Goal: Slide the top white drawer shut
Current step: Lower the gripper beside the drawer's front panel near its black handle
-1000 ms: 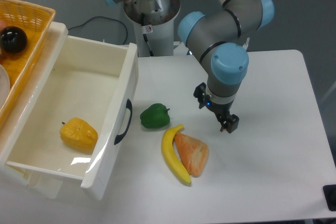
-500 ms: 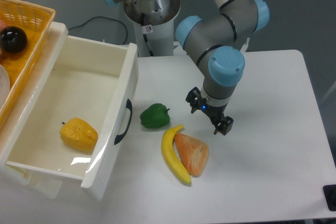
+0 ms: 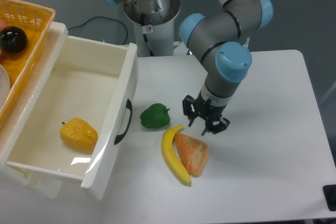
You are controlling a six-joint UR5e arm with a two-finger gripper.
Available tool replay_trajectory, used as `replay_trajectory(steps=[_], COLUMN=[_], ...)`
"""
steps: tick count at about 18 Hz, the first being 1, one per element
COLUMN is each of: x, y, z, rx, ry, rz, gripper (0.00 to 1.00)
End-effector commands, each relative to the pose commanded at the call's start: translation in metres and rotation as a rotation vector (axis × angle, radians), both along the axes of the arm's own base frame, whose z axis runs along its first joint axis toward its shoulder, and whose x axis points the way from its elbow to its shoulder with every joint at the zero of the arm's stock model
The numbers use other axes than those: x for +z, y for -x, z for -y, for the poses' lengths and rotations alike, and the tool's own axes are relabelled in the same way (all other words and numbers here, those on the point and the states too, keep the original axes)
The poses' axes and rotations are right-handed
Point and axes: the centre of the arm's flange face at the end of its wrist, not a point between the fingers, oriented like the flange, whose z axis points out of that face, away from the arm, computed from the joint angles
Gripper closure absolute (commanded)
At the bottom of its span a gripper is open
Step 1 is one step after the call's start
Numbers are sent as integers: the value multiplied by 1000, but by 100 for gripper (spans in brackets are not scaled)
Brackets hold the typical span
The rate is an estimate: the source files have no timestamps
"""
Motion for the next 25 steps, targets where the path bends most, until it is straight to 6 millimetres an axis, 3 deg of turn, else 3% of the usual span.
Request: replay_trajectory(steps=[6,10,15,25], x=[15,29,41,41], y=[-25,-36,-55,-80], z=[-6,-4,-24,-44], rx=[17,11,35,33], ry=[-20,-24,-60,-75], rz=[21,38,61,94], gripper=[98,98,98,98])
